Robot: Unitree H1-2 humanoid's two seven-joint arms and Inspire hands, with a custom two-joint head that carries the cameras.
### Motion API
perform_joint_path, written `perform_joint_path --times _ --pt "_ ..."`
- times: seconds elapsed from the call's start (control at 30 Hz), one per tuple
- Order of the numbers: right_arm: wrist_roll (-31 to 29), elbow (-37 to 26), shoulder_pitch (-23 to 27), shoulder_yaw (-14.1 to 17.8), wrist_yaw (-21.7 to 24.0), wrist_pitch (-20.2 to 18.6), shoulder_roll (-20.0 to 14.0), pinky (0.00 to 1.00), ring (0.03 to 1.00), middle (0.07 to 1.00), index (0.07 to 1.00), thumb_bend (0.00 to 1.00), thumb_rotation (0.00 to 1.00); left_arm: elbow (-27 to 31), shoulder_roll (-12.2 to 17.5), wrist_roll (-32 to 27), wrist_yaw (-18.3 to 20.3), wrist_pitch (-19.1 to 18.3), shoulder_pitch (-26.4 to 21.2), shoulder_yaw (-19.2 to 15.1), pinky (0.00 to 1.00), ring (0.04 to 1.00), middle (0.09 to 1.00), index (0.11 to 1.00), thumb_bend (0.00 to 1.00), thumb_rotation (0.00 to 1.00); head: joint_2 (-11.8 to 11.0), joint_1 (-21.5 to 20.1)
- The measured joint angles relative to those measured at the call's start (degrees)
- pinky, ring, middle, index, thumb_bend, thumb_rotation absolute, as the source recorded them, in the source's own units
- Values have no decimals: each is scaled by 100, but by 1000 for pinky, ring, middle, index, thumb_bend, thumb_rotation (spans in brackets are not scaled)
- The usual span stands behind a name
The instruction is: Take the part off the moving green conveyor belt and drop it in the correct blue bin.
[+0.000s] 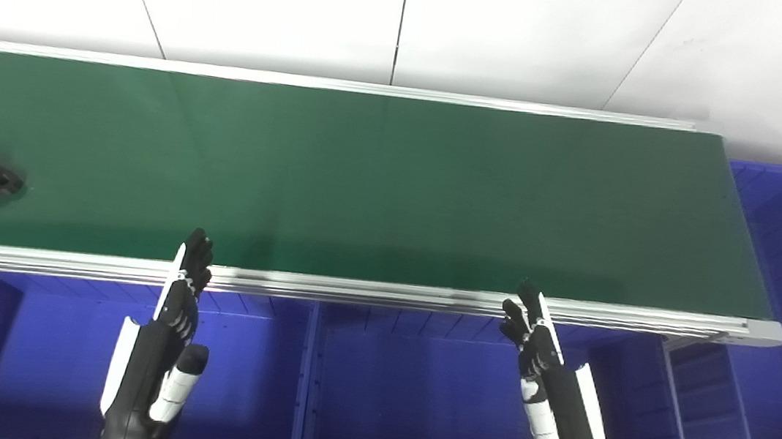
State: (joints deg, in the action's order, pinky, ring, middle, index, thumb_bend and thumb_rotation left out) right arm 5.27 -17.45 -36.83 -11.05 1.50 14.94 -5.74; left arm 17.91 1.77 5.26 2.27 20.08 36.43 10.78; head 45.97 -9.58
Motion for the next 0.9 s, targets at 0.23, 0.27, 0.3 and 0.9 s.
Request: perform_joint_path --times 0.23,0.27,0.3,0.9 --pt "-1 -18 -20 4 13 0 1 915 958 1000 1000 814 994 1 34 35 2 1 -1 10 1000 1000 1000 1000 738 941 9 -9" --pt "-1 -22 -21 3 13 0 2 916 958 1000 1000 815 994 1 43 36 2 1 -1 10 1000 1000 1000 1000 737 938 17 -17" --pt "-1 -27 -22 3 14 0 3 918 959 1000 1000 815 992 1 58 34 3 1 -1 10 1000 1000 1000 1000 738 936 18 -35" --pt "-8 -31 -34 -20 15 0 50 932 960 1000 1000 819 990 95 124 41 18 21 81 36 1000 1000 1000 1000 675 945 35 -26"
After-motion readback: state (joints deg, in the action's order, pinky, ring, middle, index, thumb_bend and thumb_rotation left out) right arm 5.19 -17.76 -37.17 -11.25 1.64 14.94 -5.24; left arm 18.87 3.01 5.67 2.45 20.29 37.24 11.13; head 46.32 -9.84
